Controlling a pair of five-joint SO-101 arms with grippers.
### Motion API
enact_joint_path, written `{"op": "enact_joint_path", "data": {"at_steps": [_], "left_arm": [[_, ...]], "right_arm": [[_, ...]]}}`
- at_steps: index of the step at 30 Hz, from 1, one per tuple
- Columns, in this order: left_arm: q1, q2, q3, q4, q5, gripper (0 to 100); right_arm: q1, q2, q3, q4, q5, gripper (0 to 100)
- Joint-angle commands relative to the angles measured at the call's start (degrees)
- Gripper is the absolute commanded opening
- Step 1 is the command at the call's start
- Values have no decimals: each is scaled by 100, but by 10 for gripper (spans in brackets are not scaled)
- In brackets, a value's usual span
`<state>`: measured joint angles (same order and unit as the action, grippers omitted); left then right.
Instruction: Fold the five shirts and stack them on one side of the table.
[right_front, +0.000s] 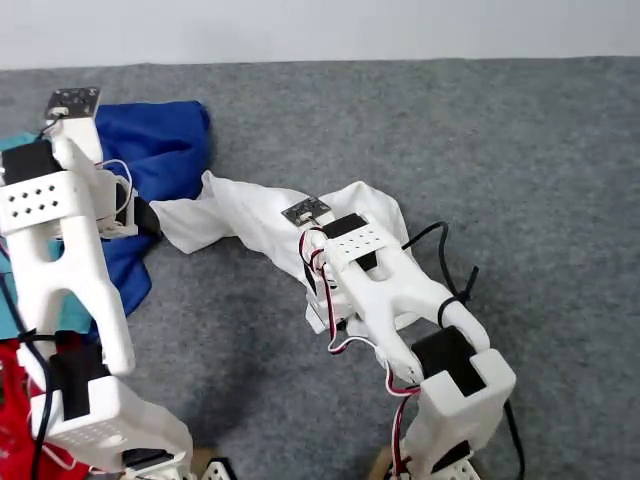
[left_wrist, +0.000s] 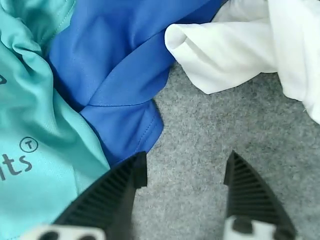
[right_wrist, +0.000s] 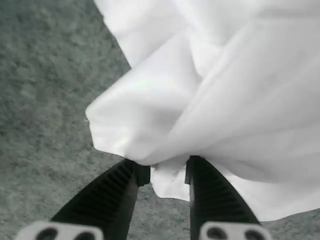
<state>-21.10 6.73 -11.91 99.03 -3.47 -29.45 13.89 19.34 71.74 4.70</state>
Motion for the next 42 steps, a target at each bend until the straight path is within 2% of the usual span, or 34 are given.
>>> {"op": "enact_joint_path", "data": {"at_steps": [1,4,7,10,15,22,29,34,42], "left_arm": [[-18,-211,-13,53,0,257],[-18,-211,-13,53,0,257],[-18,-211,-13,53,9,257],[-9,-211,-13,53,9,257],[158,-255,-4,105,9,257],[1178,-273,-4,141,44,257],[2734,-202,-4,70,44,257],[3587,-114,-4,-466,44,257],[4193,1178,-48,-1354,53,257]], "right_arm": [[163,-22,-264,48,-62,117],[268,-22,-255,48,-18,101],[347,-31,-264,57,18,3],[409,-84,-387,356,316,9],[585,-180,-1134,1411,563,10],[1200,-1103,-2022,2176,941,9],[1956,-1657,-2031,2527,1029,9],[2536,-1754,-2031,2554,1029,9],[2826,-1780,-2022,2554,1029,9]]}}
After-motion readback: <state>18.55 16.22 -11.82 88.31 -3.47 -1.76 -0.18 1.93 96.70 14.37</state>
